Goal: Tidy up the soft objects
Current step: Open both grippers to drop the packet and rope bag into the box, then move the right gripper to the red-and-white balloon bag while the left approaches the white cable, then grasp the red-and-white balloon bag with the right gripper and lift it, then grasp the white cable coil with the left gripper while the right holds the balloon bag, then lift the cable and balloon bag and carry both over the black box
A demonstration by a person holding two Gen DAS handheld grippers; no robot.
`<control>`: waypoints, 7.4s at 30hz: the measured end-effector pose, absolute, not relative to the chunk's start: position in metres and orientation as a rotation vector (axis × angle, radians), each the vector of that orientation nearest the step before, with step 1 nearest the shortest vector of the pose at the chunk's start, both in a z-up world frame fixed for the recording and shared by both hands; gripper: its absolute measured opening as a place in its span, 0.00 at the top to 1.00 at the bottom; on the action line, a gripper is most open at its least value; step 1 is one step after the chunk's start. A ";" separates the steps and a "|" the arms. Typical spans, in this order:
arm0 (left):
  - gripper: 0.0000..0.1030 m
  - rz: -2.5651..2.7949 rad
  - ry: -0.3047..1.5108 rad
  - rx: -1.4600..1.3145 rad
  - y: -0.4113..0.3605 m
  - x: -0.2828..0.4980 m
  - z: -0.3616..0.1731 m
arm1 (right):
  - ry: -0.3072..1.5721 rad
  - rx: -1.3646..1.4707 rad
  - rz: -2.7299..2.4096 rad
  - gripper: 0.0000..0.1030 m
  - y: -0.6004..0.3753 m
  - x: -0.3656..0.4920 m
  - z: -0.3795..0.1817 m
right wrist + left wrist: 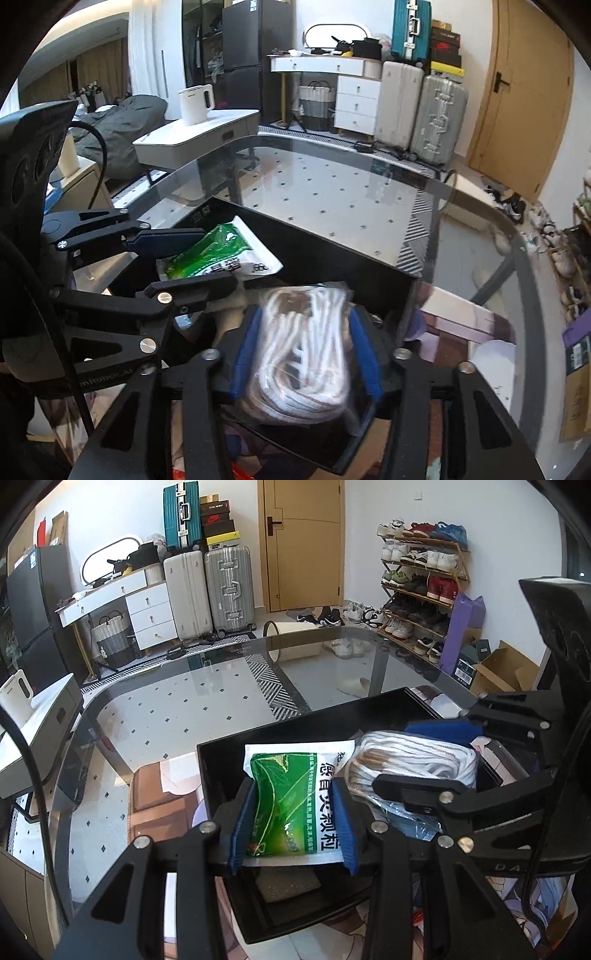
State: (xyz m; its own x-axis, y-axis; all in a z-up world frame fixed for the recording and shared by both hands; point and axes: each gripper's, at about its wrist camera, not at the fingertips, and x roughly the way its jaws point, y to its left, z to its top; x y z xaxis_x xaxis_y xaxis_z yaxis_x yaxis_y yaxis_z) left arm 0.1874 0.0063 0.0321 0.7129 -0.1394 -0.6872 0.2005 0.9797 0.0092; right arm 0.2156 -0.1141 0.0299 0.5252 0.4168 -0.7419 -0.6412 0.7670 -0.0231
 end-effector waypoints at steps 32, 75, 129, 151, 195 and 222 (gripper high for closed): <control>0.00 -0.109 0.592 -0.050 0.032 0.086 0.068 | 0.605 -0.097 0.591 0.01 -0.193 0.103 0.071; 0.00 -0.071 0.644 -0.013 0.030 0.043 0.028 | 0.735 -0.154 0.638 0.01 -0.188 0.090 0.034; 0.00 -0.146 0.694 -0.026 0.026 0.035 0.012 | 0.815 -0.158 0.638 0.57 -0.168 0.094 0.020; 0.00 -0.374 0.771 0.125 -0.035 0.027 -0.003 | 0.794 -0.139 0.627 0.57 -0.191 0.093 0.034; 0.70 -0.396 0.805 0.097 -0.031 0.038 -0.014 | 0.819 -0.162 0.643 0.57 -0.183 0.094 0.023; 0.72 -0.314 0.740 0.007 0.006 0.033 0.003 | 0.794 -0.172 0.661 0.57 -0.180 0.090 0.027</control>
